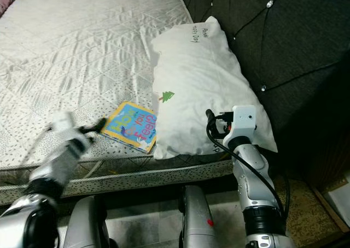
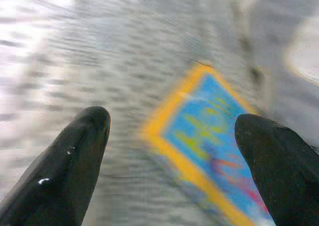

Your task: Clean up the room

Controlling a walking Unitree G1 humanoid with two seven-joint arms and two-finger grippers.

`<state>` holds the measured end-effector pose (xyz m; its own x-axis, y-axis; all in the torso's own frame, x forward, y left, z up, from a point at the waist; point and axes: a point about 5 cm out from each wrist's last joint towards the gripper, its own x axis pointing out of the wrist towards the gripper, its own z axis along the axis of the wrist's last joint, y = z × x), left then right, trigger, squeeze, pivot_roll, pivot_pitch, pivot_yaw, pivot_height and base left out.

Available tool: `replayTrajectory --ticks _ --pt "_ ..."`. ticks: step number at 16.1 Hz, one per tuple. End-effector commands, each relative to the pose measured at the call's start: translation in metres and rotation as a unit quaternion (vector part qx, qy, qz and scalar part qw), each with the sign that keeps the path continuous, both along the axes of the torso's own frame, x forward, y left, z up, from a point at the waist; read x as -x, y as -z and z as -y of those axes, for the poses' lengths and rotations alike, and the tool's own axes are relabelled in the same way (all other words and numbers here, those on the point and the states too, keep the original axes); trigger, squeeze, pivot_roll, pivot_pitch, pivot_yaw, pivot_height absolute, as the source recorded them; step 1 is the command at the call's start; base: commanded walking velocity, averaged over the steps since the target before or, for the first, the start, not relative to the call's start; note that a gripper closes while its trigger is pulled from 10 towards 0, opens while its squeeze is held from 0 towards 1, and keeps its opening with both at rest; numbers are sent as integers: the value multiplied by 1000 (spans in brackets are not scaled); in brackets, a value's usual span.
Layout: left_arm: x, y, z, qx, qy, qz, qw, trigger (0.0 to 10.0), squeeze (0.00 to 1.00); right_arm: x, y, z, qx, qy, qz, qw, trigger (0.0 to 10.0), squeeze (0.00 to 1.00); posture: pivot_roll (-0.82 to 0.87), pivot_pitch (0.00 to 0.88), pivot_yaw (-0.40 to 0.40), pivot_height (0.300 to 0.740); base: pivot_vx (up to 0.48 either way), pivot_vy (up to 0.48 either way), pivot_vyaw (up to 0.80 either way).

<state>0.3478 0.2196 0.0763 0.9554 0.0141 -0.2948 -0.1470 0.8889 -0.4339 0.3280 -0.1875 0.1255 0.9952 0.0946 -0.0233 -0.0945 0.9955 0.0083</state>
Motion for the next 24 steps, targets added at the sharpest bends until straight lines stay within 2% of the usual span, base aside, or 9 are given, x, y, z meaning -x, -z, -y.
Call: replayTrajectory --ticks 1,3,7,11,17,19,20,22,24 --pt "6 5 -15 0 -36 -16 999 10000 0 2 5 0 1 0 -9 1000 10000 0 -136 107 -51 543 0 0 0" --pt "10 8 -23 -2 -36 -30 999 10000 0 6 8 -1 -3 -3 -14 1000 10000 0 -133 118 -54 543 0 0 0" --pt "22 5 -61 -37 -71 -44 996 10000 0 37 27 3 -8 -3 -53 999 10000 0 -116 197 -63 543 0 0 0" --pt "22 -2 -74 -45 -81 -49 994 10000 0 56 33 13 -9 9 -74 997 10000 0 -127 245 -67 543 0 0 0" --pt "9 -14 -71 -60 -64 -43 995 10000 0 66 36 17 8 13 -95 995 10000 0 -146 264 -75 543 0 0 0" --pt "-3 -22 -55 -57 -26 -37 997 10000 0 68 35 20 11 16 -97 995 10000 0 -159 260 -71 543 0 0 0" --pt "-10 -26 -42 -55 -5 -31 998 10000 0 68 35 22 13 19 -98 995 10000 0 -161 255 -66 543 0 0 0" --pt "-16 -27 -28 -51 4 -25 998 10000 0 67 35 22 13 21 -98 995 10000 0 -162 248 -62 543 0 0 0" --pt "-17 -26 -22 -40 -3 -25 999 10000 0 66 35 22 12 22 -98 995 10000 0 -163 245 -58 543 0 0 0"
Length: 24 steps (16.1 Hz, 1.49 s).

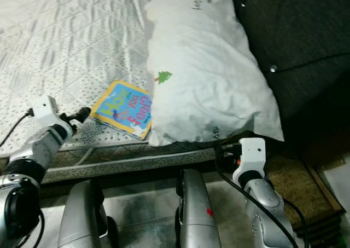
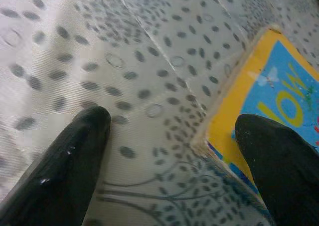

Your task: Clean up the room

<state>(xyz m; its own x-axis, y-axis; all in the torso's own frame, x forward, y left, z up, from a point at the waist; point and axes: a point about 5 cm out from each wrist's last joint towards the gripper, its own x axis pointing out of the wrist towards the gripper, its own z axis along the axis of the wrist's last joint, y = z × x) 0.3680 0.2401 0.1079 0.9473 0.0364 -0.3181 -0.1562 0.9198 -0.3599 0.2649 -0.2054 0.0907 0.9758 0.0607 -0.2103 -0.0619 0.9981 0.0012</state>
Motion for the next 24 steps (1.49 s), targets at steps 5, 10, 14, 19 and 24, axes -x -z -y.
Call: replayTrajectory --ticks 5,10,14,19,24 --pt "3 11 0 30 -50 -25 998 10000 0 -1 -2 8 4 16 1 1000 10000 0 -171 232 -46 543 0 0 0" --pt "5 11 -9 38 -95 -41 994 10000 0 0 -1 8 5 20 2 1000 10000 0 -172 225 -37 543 0 0 0" --pt "12 20 -13 61 -124 -58 989 10000 0 -2 -3 8 6 20 5 1000 10000 0 -181 224 -41 543 0 0 0" --pt "12 22 -14 74 -119 -84 987 10000 0 -2 -3 10 7 22 3 1000 10000 0 -190 225 -34 543 0 0 0" --pt "15 28 -9 84 -115 -110 984 10000 0 0 -2 12 11 23 -5 1000 10000 0 -205 227 -30 543 0 0 0"
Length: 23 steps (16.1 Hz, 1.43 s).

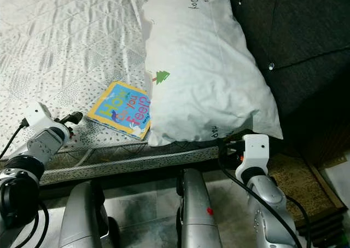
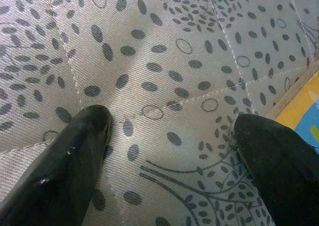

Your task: Clean up the room

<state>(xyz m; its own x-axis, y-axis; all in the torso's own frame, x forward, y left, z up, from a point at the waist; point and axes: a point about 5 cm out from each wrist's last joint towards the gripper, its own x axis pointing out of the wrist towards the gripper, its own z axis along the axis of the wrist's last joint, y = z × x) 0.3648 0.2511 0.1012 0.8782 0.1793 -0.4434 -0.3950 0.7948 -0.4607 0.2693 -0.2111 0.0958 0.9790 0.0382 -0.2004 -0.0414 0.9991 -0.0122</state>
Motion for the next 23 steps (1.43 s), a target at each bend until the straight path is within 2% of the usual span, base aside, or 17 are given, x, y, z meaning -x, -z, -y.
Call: replayTrajectory --ticks 1,3,5,9,13,15,16,17,19,21,22,23 --pt "12 22 3 12 1 -53 999 10000 0 5 3 6 4 12 -11 1000 10000 0 -205 227 -30 543 0 0 0" --pt "12 26 11 8 23 -64 998 10000 0 5 3 6 6 13 -14 1000 10000 0 -204 228 -29 543 0 0 0" --pt "8 26 30 3 72 -62 995 10000 0 5 6 5 7 13 -19 1000 10000 0 -204 222 -26 543 0 0 0" --pt "4 27 49 -38 116 -43 992 10000 0 -1 -2 -2 -19 16 14 1000 10000 0 -187 192 -11 543 0 0 0" --pt "14 39 51 -91 163 -23 982 10000 0 -13 -14 -13 -34 20 54 998 10000 0 -148 159 0 543 0 0 0" --pt "20 40 53 -140 205 3 969 10000 0 -24 -22 -20 -45 16 74 996 10000 0 -125 143 4 543 0 0 0" --pt "23 40 55 -150 214 13 965 10000 0 -26 -23 -23 -49 14 78 996 10000 0 -116 135 6 543 0 0 0" --pt "30 38 60 -174 233 38 956 10000 0 -29 -24 -27 -56 11 81 995 10000 0 -107 127 7 543 0 0 0" --pt "41 33 70 -195 246 83 946 10000 0 -33 -25 -29 -68 15 86 994 10000 0 -96 113 12 543 0 0 0" --pt "48 13 77 -211 226 164 937 10000 0 -35 -32 -31 -81 20 104 991 10000 0 -84 92 19 543 0 0 0" --pt "53 -2 83 -231 228 214 921 10000 0 -39 -38 -33 -95 24 119 988 10000 0 -82 84 21 543 0 0 0" --pt "56 -8 86 -232 228 231 917 10000 0 -41 -42 -34 -99 24 127 987 10000 0 -78 76 25 543 0 0 0"
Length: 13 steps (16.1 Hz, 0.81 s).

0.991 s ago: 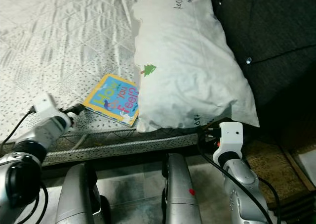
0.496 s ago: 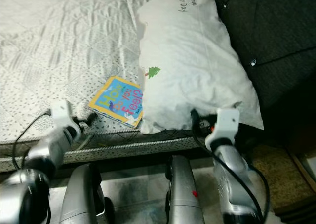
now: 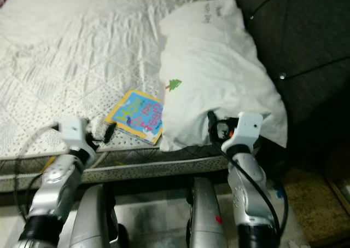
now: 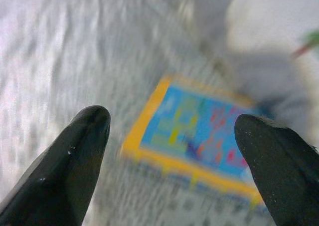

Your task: Clean up the room

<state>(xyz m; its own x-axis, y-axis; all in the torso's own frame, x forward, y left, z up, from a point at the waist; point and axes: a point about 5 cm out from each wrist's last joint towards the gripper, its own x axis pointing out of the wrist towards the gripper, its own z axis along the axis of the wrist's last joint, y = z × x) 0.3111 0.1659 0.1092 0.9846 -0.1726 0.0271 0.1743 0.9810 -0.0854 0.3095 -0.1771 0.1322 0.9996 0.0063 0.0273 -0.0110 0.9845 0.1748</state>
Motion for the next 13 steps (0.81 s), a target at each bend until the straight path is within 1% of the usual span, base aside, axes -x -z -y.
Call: replayTrajectory --ticks 1,2,3,5,7,8,10,11,12,13 --pt "3 -1 3 -5 2 8 1000 10000 0 -3 -9 -2 -9 1 23 1000 10000 0 -75 70 27 543 0 0 0" --pt "5 -2 6 5 1 10 1000 10000 0 -5 -13 -5 -15 0 34 999 10000 0 -76 65 29 547 0 0 0" --pt "10 -4 9 9 1 8 1000 10000 0 -7 -16 -6 -17 4 41 999 10000 0 -75 62 30 562 0 0 0" --pt "11 -7 15 11 12 12 1000 10000 0 -8 -17 -6 -17 4 44 999 10000 0 -74 58 31 586 0 0 0" --pt "12 -9 18 12 23 14 1000 10000 0 -5 -13 -2 -13 11 39 999 10000 0 -74 53 34 611 0 0 0" --pt "12 -10 18 15 24 12 1000 10000 0 -2 -10 -1 -9 13 36 999 10000 0 -75 50 34 621 0 0 0" --pt "14 -11 16 41 21 4 999 10000 0 5 -4 2 -3 20 26 999 10000 0 -74 44 30 650 0 0 0" --pt "19 -9 13 39 25 -2 999 10000 0 11 1 4 -2 24 19 1000 10000 0 -72 41 29 665 0 0 0" --pt "21 -8 11 28 25 -8 999 10000 0 12 2 4 -2 25 16 1000 10000 0 -73 37 29 675 0 0 0" --pt "24 -6 10 40 26 -11 999 10000 0 15 4 5 -3 28 14 1000 10000 0 -73 31 28 685 0 0 0"
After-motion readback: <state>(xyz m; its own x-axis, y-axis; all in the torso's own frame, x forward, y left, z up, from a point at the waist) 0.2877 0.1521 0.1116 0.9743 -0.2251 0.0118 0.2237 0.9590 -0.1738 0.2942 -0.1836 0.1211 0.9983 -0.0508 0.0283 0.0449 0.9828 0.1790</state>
